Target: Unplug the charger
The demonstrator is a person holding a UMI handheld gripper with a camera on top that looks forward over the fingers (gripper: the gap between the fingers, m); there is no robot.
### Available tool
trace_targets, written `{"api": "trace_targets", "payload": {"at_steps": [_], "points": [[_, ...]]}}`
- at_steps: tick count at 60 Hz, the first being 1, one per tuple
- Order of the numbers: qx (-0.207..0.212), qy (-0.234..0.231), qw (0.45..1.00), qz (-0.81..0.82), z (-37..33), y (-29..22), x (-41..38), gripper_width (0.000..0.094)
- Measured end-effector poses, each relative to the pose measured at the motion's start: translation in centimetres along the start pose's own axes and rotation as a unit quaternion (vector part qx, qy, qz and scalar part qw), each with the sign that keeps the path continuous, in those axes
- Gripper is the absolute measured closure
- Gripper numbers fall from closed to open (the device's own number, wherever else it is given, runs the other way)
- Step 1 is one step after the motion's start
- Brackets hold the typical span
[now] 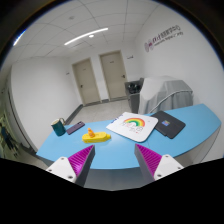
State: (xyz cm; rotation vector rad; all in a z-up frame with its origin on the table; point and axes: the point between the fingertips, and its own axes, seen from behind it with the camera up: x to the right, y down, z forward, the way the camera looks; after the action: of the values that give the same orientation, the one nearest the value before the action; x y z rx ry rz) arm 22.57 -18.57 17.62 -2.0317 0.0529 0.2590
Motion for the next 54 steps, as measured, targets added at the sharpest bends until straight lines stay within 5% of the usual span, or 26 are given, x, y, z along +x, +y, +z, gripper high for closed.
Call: {"api": "trace_targets", "payload": {"at_steps": [30, 45, 51, 54], "points": [[-0.03, -0.057, 0.997, -0.039, 18.4, 2.4, -11.8, 0.0111], [-0.017, -0.011, 0.999, -0.039, 29.2, 4.1, -12.9, 0.0134], [0.0, -0.013, 0.999, -0.051, 31.8, 3.6, -13.6, 0.0215], [-0.001, -0.019, 0.998, -0.059, 32.5, 3.5, -14.0, 0.0326]]}}
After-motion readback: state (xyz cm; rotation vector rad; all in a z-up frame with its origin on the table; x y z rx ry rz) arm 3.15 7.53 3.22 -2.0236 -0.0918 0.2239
